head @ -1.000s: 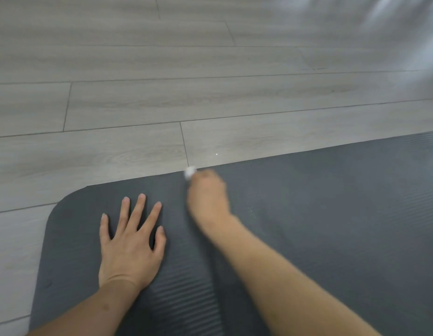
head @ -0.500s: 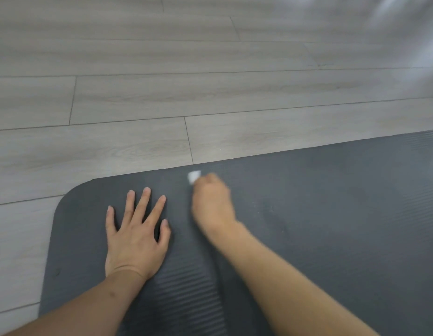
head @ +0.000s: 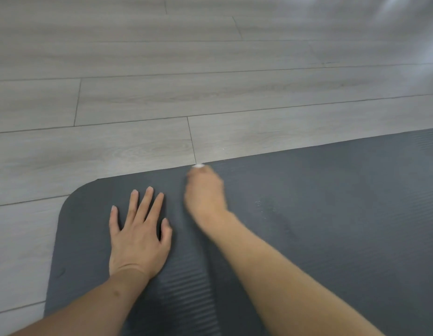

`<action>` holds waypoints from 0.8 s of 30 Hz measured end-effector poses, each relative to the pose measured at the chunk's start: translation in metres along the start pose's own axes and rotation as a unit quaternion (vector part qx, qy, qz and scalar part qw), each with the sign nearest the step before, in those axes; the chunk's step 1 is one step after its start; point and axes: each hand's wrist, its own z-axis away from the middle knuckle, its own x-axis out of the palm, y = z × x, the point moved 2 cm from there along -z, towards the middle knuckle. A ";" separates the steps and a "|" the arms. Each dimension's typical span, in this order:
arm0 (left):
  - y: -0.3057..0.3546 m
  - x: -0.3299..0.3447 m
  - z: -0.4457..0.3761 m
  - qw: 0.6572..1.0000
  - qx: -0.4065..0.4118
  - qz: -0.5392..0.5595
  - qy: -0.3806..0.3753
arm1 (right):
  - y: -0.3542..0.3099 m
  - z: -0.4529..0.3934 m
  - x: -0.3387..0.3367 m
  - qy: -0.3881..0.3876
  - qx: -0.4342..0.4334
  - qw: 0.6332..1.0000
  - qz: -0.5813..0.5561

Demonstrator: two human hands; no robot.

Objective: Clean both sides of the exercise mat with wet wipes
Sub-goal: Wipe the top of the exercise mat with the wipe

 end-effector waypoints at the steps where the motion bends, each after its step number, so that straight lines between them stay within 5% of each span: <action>1: 0.000 0.000 0.000 1.000 0.001 -0.001 0.003 | -0.016 0.005 0.008 -0.034 -0.063 0.997 0.002; 4: 0.001 0.001 -0.001 1.000 0.001 0.000 0.009 | 0.030 -0.016 -0.004 -0.032 -0.129 0.990 0.051; 8: 0.002 0.002 0.000 1.000 -0.002 -0.005 0.013 | 0.161 -0.037 -0.075 0.048 0.133 0.984 0.111; 10: 0.002 0.002 -0.001 1.000 -0.004 -0.007 0.012 | 0.168 -0.034 -0.083 0.105 0.201 0.971 0.080; 12: 0.001 0.002 -0.001 1.000 -0.004 -0.008 0.007 | 0.116 -0.030 -0.053 0.107 0.139 0.982 0.066; 15: 0.001 0.001 0.000 1.000 -0.001 -0.005 0.008 | 0.011 0.003 0.006 -0.020 -0.075 0.997 0.009; 18: 0.001 0.000 -0.001 1.000 0.001 -0.005 0.006 | 0.015 0.005 0.000 -0.047 -0.161 0.986 -0.011; 24: 0.002 0.000 -0.001 1.000 -0.004 -0.007 0.010 | 0.190 -0.005 -0.089 0.116 0.180 0.976 0.048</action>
